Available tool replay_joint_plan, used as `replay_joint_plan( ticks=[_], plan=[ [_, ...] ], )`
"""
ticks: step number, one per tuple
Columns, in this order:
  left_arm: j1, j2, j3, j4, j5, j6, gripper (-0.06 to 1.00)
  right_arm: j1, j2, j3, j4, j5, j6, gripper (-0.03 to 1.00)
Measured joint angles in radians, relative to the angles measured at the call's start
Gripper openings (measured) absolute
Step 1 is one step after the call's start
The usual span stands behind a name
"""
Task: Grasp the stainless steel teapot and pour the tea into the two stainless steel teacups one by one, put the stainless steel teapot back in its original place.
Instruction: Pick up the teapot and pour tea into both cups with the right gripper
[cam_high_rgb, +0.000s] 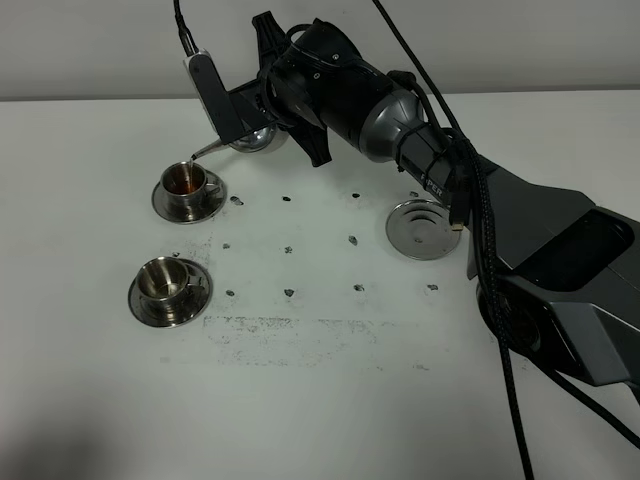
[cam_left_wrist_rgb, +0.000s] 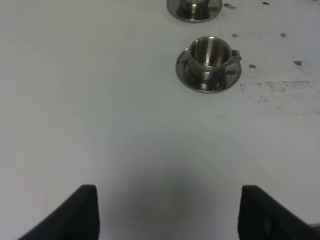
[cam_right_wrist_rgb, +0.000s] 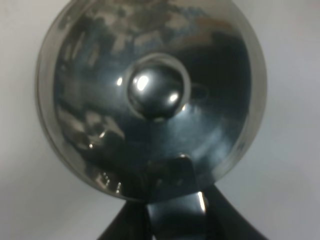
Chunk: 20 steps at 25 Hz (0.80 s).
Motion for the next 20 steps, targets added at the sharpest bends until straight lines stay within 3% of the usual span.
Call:
replay_joint_plan(
  ticks=[20],
  plan=[
    [0.000,0.000,0.000,0.000,0.000,0.000,0.58,0.000,0.000,0.000,-0.019,-0.002,-0.031,0.20]
  ],
)
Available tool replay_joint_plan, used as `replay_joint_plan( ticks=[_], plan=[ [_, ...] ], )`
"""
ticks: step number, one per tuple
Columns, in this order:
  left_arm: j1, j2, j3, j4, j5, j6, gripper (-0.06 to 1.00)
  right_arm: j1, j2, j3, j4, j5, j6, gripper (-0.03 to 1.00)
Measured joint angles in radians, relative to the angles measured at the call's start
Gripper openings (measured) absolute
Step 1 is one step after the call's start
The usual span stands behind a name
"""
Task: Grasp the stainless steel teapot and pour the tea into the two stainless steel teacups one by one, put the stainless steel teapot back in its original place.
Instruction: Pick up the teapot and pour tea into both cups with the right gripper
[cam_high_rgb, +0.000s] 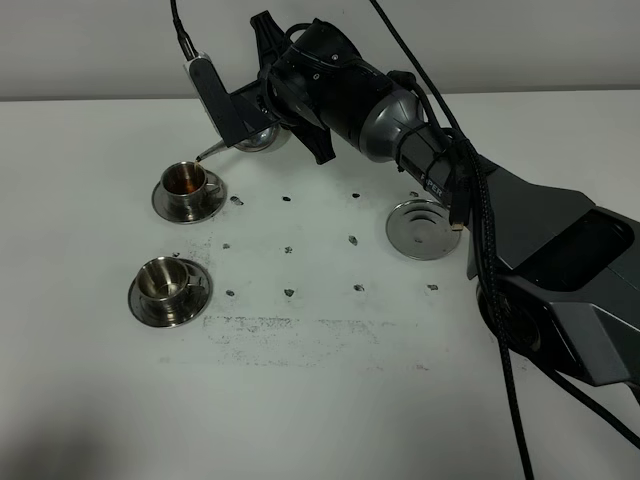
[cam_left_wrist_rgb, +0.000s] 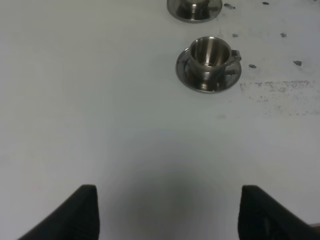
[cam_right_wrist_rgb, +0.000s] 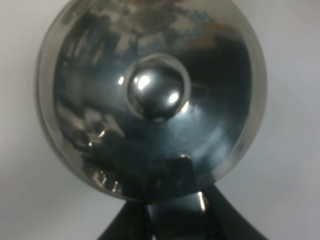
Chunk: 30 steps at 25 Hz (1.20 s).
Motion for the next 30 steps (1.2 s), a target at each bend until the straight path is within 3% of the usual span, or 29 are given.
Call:
replay_joint_plan(
  ticks=[30],
  plan=[
    [0.000,0.000,0.000,0.000,0.000,0.000,0.58,0.020,0.000,0.000,-0.062,-0.018,-0.003,0.20]
  ],
)
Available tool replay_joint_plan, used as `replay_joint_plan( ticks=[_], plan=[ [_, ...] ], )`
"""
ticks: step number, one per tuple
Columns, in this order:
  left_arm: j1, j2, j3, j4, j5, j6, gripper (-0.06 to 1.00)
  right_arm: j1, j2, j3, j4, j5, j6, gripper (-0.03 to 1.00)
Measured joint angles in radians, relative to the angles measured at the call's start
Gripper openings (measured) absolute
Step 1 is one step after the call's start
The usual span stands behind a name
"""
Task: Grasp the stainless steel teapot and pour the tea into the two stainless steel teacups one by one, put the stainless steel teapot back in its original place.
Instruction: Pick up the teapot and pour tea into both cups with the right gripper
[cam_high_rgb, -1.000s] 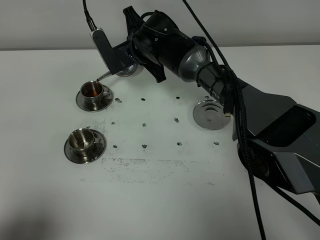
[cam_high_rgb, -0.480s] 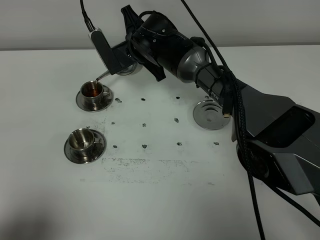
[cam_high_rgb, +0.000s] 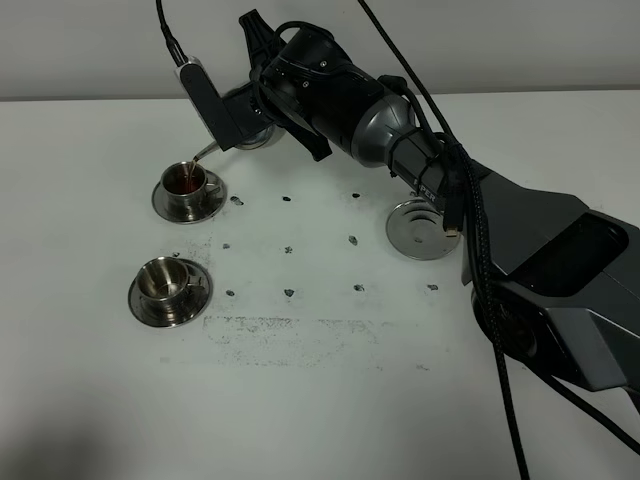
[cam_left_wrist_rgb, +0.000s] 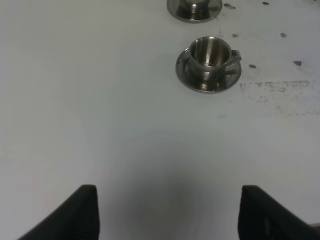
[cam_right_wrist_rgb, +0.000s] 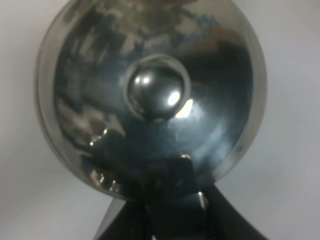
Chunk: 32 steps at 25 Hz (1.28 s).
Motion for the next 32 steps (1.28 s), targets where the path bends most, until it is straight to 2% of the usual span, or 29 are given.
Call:
replay_joint_plan(
  ticks=[32],
  plan=[
    [0.000,0.000,0.000,0.000,0.000,0.000,0.58,0.009,0.002,0.000,-0.070,-0.020,0.011,0.20]
  ],
)
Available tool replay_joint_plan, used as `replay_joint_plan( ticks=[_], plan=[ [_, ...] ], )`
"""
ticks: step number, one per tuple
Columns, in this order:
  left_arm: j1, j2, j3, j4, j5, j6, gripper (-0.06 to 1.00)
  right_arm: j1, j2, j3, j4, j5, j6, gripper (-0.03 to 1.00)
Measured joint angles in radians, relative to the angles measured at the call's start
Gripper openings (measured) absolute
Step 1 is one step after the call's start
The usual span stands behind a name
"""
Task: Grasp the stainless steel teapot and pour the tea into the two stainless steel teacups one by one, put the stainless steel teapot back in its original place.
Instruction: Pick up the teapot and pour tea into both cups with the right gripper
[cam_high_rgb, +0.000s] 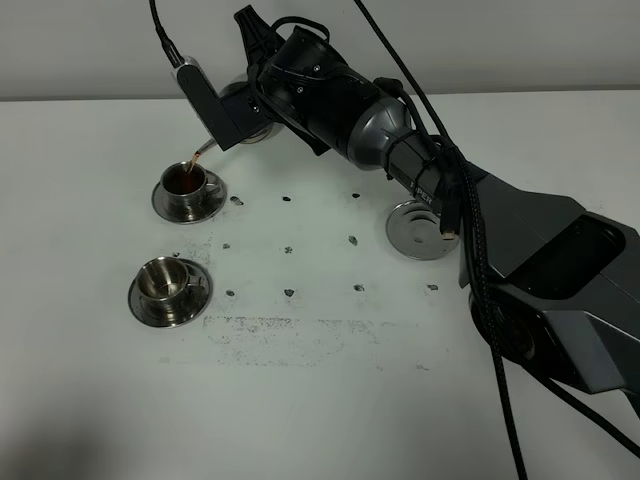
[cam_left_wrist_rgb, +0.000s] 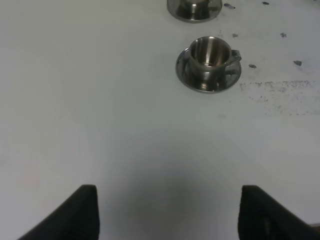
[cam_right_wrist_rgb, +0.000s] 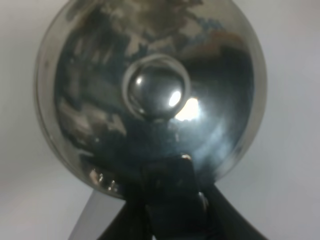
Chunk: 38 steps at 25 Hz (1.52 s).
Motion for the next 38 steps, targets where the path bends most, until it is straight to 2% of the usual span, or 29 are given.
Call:
replay_joint_plan(
  ticks=[14,23,38],
  plan=[
    [0.000,0.000,0.000,0.000,0.000,0.000,0.58,0.000,0.000,0.000,0.016,0.000,0.006,0.20],
    [0.000,0.000,0.000,0.000,0.000,0.000,0.58,-0.012,0.000,0.000,0.093,0.006,0.009,0.20],
    [0.000,0.000,0.000,0.000,0.000,0.000,0.58,-0.061,-0.002,0.000,0.294,0.061,0.034,0.20]
  ],
)
